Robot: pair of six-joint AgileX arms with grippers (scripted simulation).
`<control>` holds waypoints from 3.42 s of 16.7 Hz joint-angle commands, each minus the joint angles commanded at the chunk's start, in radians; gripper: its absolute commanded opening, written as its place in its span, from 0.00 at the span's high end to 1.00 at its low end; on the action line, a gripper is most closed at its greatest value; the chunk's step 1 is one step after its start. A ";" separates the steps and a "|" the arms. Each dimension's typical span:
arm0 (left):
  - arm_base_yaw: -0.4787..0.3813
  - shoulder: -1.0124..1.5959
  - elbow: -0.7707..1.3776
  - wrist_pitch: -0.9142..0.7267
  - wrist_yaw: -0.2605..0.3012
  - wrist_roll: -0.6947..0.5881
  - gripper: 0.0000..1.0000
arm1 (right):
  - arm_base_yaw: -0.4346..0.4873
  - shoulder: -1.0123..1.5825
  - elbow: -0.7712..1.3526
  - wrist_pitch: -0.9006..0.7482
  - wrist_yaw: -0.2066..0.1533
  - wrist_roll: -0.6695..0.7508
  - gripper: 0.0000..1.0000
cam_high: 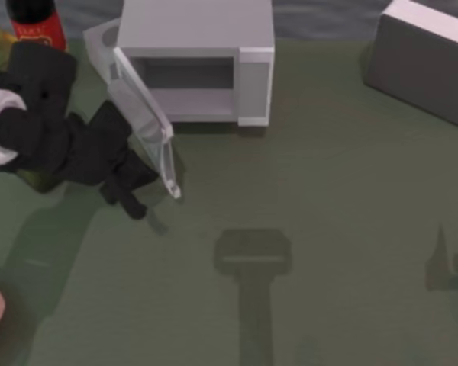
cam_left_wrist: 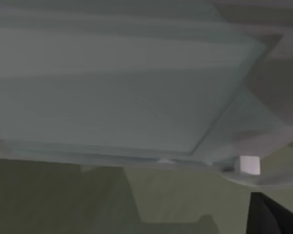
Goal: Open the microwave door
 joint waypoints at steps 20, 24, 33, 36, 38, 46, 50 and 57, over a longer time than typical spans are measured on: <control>0.014 0.002 0.006 -0.016 0.015 0.030 1.00 | 0.000 0.000 0.000 0.000 0.000 0.000 0.00; 0.014 0.002 0.006 -0.016 0.015 0.030 1.00 | 0.000 0.000 0.000 0.000 0.000 0.000 0.00; 0.014 0.002 0.006 -0.016 0.015 0.030 0.70 | 0.000 0.000 0.000 0.000 0.000 0.000 0.00; 0.014 0.002 0.006 -0.016 0.015 0.030 0.47 | 0.000 0.000 0.000 0.000 0.000 0.000 0.00; 0.014 0.002 0.006 -0.016 0.015 0.030 0.32 | 0.000 0.000 0.000 0.000 0.000 0.000 0.00; 0.014 0.002 0.006 -0.016 0.015 0.030 0.00 | 0.000 0.000 0.000 0.000 0.000 0.000 0.00; 0.014 0.002 0.006 -0.016 0.015 0.030 0.00 | 0.000 0.000 0.000 0.000 0.000 0.000 0.00; 0.005 -0.166 -0.034 -0.125 -0.004 0.005 0.00 | 0.000 0.000 0.000 0.000 0.000 0.000 0.00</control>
